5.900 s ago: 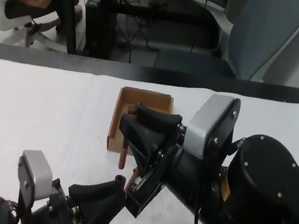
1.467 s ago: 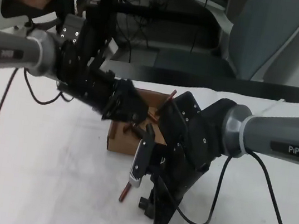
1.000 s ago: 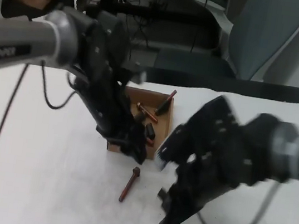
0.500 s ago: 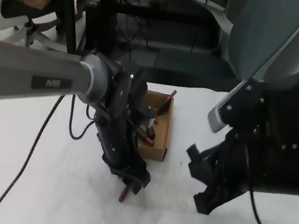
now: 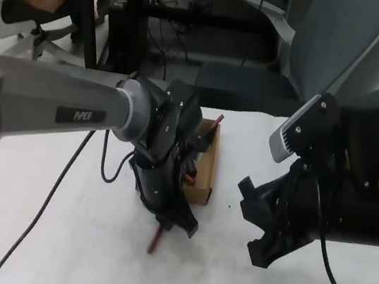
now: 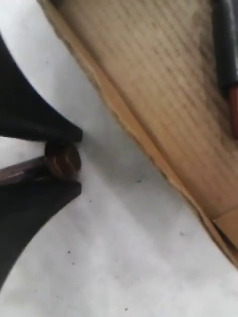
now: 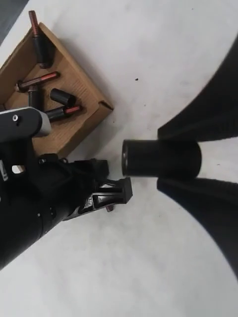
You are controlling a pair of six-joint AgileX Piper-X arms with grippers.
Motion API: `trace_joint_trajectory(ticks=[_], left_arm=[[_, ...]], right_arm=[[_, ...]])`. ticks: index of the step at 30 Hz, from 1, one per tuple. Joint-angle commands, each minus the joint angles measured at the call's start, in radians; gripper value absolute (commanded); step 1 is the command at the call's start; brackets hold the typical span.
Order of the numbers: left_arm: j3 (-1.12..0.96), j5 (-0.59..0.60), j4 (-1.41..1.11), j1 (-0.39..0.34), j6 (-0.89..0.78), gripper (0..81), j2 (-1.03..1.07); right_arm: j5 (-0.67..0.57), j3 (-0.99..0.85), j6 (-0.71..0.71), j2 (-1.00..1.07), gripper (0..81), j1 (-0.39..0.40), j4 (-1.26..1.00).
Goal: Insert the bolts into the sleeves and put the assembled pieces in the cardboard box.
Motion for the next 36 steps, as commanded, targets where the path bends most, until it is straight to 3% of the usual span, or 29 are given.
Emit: trace_joint_trajectory(ticks=[1, 5, 9, 13, 17, 24, 28, 31, 36], left_arm=[[0.011, 0.004, -0.005, -0.021, -0.011, 1.5, 0.041], [0.012, 0.023, -0.005, -0.032, -0.029, 1.8, 0.021], [0.062, 0.166, -0.072, -0.025, -0.074, 1.8, -0.088], [0.243, 0.151, -0.241, -0.01, -0.118, 1.8, -0.291], [0.491, 0.139, -0.474, 0.014, -0.179, 1.8, -0.52], [0.943, 0.193, -1.216, -0.005, -0.333, 1.8, -0.84], [1.107, 0.071, -1.644, -0.041, -0.428, 1.8, -0.87], [1.135, 0.034, -1.713, -0.041, -0.431, 1.8, -0.871], [1.127, 0.101, -1.716, -0.041, -0.444, 1.8, -0.871]], right_arm=[[-0.016, 0.002, 0.002, -0.009, 0.4, -0.004, -0.031], [-0.072, 0.018, -0.013, -0.009, 0.4, -0.004, -0.059], [-0.147, 0.113, -0.001, -0.009, 0.4, -0.001, -0.175], [-0.157, 0.251, 0.135, -0.009, 0.4, 0.025, -0.382], [-0.181, 0.382, 0.256, -0.009, 0.4, 0.107, -0.635], [-0.013, 0.481, 0.328, -0.009, 0.4, 0.274, -0.934], [0.04, 0.481, 0.325, -0.009, 0.4, 0.315, -0.972], [0.04, 0.481, 0.325, -0.002, 0.4, 0.316, -0.972], [0.037, 0.481, 0.333, 0.047, 0.4, 0.316, -1.01]])
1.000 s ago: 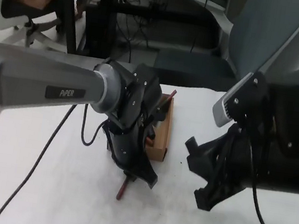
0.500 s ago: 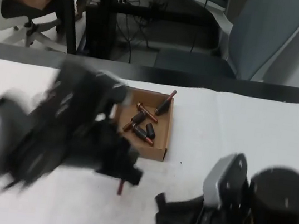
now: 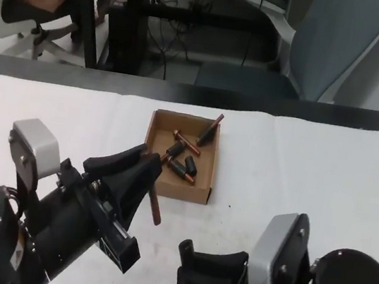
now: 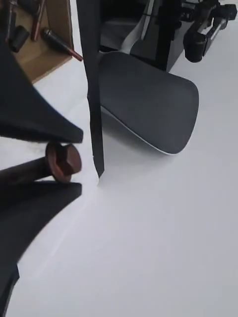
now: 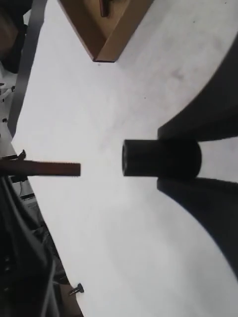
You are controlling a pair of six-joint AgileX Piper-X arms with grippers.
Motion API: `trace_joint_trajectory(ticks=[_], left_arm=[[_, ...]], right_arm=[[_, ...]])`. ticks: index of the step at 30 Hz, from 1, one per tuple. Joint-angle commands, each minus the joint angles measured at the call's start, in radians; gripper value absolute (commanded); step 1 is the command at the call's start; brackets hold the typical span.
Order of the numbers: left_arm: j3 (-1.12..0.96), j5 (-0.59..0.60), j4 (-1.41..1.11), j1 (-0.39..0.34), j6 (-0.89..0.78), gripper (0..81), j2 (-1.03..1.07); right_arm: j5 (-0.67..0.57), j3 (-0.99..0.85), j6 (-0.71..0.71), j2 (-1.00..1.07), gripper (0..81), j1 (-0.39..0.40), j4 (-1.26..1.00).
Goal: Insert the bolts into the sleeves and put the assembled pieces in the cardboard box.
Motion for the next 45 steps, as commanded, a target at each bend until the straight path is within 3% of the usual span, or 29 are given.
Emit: trace_joint_trajectory(ticks=[1, 10, 18, 45], left_arm=[[-0.006, 0.027, -0.042, -0.004, -0.012, 1.8, -0.007], [-0.005, 0.074, -0.047, -0.004, -0.007, 1.8, -0.007], [-0.005, 0.131, -0.041, -0.004, 0.032, 1.8, -0.007], [-0.005, 0.231, -0.032, -0.004, 0.013, 1.8, -0.007]], right_arm=[[0.005, -0.001, 0.015, 0.036, 0.4, 0.001, -0.055], [0.005, -0.001, 0.025, 0.15, 0.4, 0.001, -0.285], [-0.097, -0.005, 0.037, 0.155, 0.4, 0.001, -0.293], [-0.104, -0.029, 0.037, 0.155, 0.4, 0.001, -0.331]])
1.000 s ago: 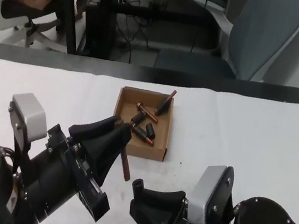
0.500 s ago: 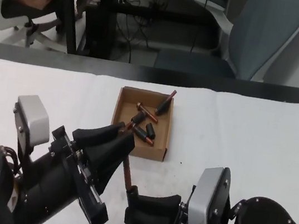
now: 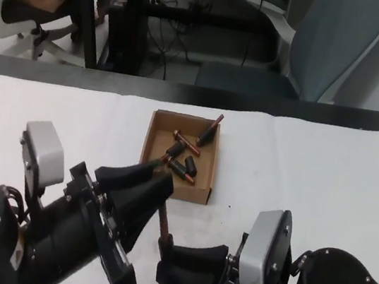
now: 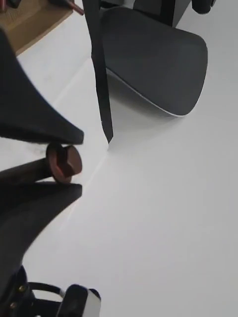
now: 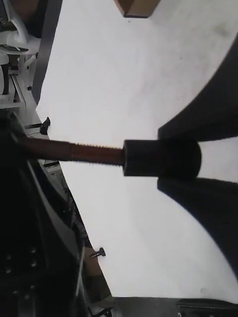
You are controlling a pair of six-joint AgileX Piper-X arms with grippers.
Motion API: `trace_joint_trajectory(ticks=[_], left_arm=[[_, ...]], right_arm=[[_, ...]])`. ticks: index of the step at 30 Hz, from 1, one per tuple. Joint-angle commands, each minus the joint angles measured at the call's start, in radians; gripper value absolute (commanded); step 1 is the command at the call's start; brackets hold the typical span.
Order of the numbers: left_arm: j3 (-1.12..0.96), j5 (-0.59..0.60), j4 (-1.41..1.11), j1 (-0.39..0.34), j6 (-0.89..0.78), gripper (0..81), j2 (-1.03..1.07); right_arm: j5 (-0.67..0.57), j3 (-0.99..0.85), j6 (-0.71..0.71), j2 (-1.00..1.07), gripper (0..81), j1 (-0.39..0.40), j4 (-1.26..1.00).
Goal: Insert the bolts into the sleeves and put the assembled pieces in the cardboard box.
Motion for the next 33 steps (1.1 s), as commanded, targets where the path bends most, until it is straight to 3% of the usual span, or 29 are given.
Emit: trace_joint_trajectory(ticks=[1, 5, 9, 10, 12, 16, 17, 25, 27, 29, 31, 32, 33], left_arm=[[-0.003, 0.062, -0.03, -0.004, 0.013, 1.8, -0.007], [-0.003, 0.081, -0.012, -0.004, 0.0, 1.8, -0.007], [-0.001, 0.192, 0.06, -0.004, 0.0, 0.0, -0.007], [-0.001, 0.215, 0.08, -0.004, 0.0, 4.2, -0.007], [-0.001, 0.229, 0.105, -0.004, 0.0, 18.6, -0.007], [-0.001, 0.205, 0.105, -0.004, 0.0, 65.8, -0.007], [-0.001, 0.193, 0.105, -0.004, 0.0, 70.0, -0.007], [-0.001, 0.186, 0.0, 0.0, -0.04, 68.0, -0.027], [-0.001, 0.16, -0.067, 0.0, -0.045, 57.3, -0.056], [-0.001, 0.119, -0.09, 0.0, -0.045, 40.9, -0.098], [0.003, 0.101, -0.065, 0.0, -0.045, 10.9, -0.148], [0.006, 0.102, -0.032, 0.003, -0.04, 1.1, -0.173], [0.009, 0.09, 0.009, 0.008, -0.039, 1.8, -0.194]], right_arm=[[-0.004, -0.024, 0.007, -0.001, 0.4, 0.001, -0.045], [-0.002, -0.033, 0.007, -0.001, 0.4, 0.001, -0.048], [0.0, -0.044, 0.007, -0.001, 0.4, -0.005, -0.059], [0.0, -0.046, 0.005, -0.001, 0.4, -0.005, -0.072], [0.0, -0.051, 0.004, -0.001, 0.4, -0.005, -0.08], [0.001, -0.051, 0.004, -0.001, 0.4, -0.005, -0.083], [0.001, -0.051, 0.004, -0.001, 0.4, -0.005, -0.083], [0.202, -0.051, -0.039, -0.001, 0.4, -0.031, -0.045], [0.22, -0.051, -0.063, -0.001, 0.4, -0.066, -0.003], [0.22, -0.053, -0.069, -0.001, 0.4, -0.115, 0.03], [0.213, -0.066, -0.069, -0.001, 0.4, -0.167, 0.077], [0.202, -0.082, -0.071, -0.001, 0.4, -0.187, 0.11], [0.178, -0.1, -0.078, -0.001, 0.4, -0.21, 0.141]])
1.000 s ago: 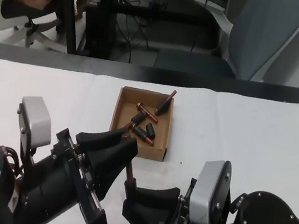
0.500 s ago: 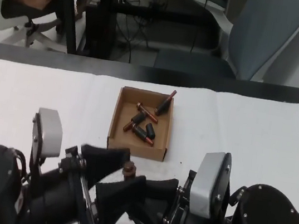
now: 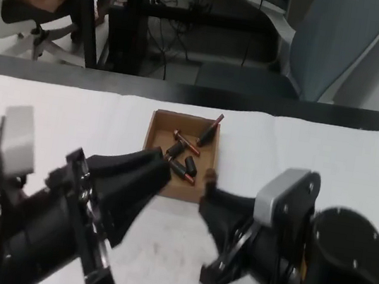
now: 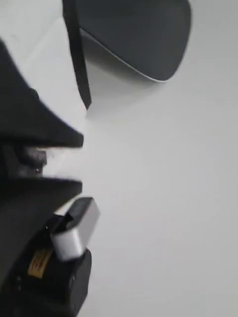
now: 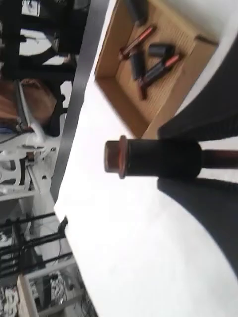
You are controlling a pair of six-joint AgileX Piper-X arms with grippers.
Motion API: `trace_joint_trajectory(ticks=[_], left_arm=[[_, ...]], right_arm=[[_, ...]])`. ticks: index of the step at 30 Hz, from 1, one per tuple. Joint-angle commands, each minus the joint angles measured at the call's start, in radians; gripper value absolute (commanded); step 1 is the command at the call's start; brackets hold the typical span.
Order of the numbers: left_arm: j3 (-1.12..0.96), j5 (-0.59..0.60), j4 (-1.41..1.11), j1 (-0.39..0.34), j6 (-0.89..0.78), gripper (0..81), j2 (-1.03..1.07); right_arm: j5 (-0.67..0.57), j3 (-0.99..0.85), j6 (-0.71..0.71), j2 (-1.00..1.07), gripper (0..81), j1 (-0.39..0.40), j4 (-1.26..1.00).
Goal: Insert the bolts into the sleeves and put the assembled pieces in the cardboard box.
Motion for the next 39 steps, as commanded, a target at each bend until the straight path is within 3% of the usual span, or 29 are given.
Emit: trace_joint_trajectory(ticks=[1, 6, 12, 18, 26, 28, 31, 32, 35, 39], left_arm=[[0.009, -0.016, 0.087, 0.016, 0.016, 1.8, -0.075], [0.009, -0.248, 0.578, 0.12, 0.1, 1.8, -0.267], [0.006, -0.27, 0.795, 0.29, 0.156, 1.8, -0.534], [-0.009, -0.243, 1.118, 0.437, 0.183, 1.8, -0.681], [-0.009, -0.178, 1.173, 0.486, 0.183, 1.8, -0.708], [-0.009, -0.178, 1.182, 0.486, 0.183, 1.8, -0.708], [-0.009, -0.195, 1.205, 0.486, 0.183, 1.8, -0.708], [-0.009, -0.216, 1.222, 0.486, 0.183, 1.8, -0.708], [-0.009, -0.31, 1.284, 0.486, 0.192, 1.8, -0.708], [-0.009, -0.39, 1.309, 0.486, 0.237, 1.8, -0.708]], right_arm=[[-0.064, -0.075, -0.043, -0.008, 0.4, -0.063, 0.082], [-0.095, -0.26, -0.266, 0.046, 0.4, -0.099, 0.318], [-0.093, -0.502, -0.313, 0.222, 0.4, -0.143, 0.524], [-0.054, -0.71, -0.315, 0.451, 0.4, -0.203, 0.593], [-0.102, -0.996, -0.351, 0.701, 2.0, -0.265, 0.849], [-0.141, -1.03, -0.348, 0.718, 18.9, -0.265, 0.874], [-0.156, -1.04, -0.325, 0.701, 65.9, -0.262, 0.868], [-0.154, -1.04, -0.312, 0.687, 70.0, -0.26, 0.865], [-0.139, -1.04, -0.298, 0.626, 68.7, -0.253, 0.866], [-0.156, -1.037, -0.323, 0.475, 19.7, -0.253, 0.878]])
